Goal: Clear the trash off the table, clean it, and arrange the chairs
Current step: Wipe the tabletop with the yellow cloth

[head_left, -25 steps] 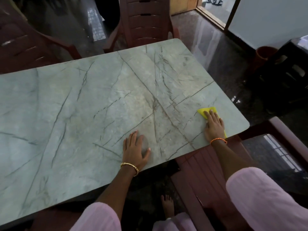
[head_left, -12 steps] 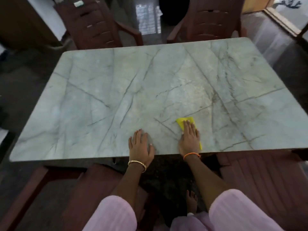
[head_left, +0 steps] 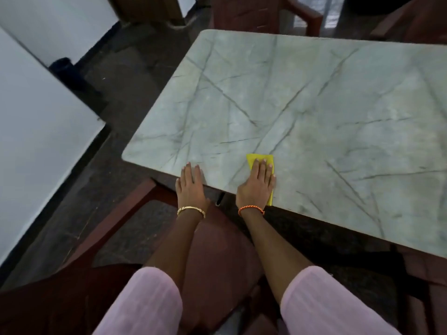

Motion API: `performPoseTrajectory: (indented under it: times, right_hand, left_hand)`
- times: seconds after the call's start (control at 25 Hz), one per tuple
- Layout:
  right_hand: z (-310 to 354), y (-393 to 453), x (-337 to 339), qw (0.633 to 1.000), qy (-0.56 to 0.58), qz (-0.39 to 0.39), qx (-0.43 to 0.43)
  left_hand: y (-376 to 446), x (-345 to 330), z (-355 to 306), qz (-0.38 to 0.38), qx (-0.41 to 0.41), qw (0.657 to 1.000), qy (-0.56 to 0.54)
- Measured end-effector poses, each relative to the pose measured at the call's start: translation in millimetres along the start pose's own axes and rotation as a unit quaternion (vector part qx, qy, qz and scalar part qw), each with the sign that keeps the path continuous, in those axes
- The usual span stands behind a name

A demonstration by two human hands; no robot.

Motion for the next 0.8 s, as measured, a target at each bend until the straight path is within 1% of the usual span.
performPoseTrajectory:
  times: [0.08, 0.16, 0.28, 0.36, 0.56, 0.68, 0.72, 0.8]
  right_hand:
    - [37.8, -8.5, -22.6, 0.999, 0.013, 0.022, 0.032]
    - [75.8, -11.6, -46.8, 0.995, 0.024, 0.049, 0.087]
    - [125.2, -8.4, -80.9, 0.982, 0.029, 0.091, 0.165]
    - [157.4, -11.9, -103.1, 0.975, 0.04, 0.109, 0.188]
    - [236.2, -22.8, -150.3, 0.961, 0.092, 0.153, 0.21]
    - [275.3, -27.0, -172.8, 0.931, 0.118, 0.208, 0.277]
    - [282.1, -28.2, -176.2, 0.914, 0.133, 0.228, 0.309]
    - [283.9, -30.6, -174.9, 0.866, 0.148, 0.269, 0.396]
  left_hand:
    - [13.3, 4.0, 32.4, -0.005, 0.037, 0.999, 0.01]
    - [25.8, 7.9, 66.3, -0.005, 0.068, 0.998, 0.008]
    - [45.9, 13.9, 103.9, 0.01, 0.091, 0.996, -0.023]
    - [58.6, 13.7, 122.5, 0.022, 0.105, 0.993, -0.056]
    - [63.3, 4.5, 152.6, -0.001, 0.157, 0.978, -0.14]
    - [56.6, 1.2, 163.6, 0.01, 0.19, 0.956, -0.222]
    - [55.5, 2.5, 166.0, 0.009, 0.202, 0.948, -0.247]
    - [52.6, 3.6, 167.2, -0.014, 0.221, 0.927, -0.303]
Point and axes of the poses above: each hand's wrist, its own y-axis towards the middle knuckle, its own x-axis out of the back of the hand, z = x × y, the point moved 3 cm from there along y, towards the middle knuckle, and after that the axes turned 14 degrees about -z, right-handed, at the moved point
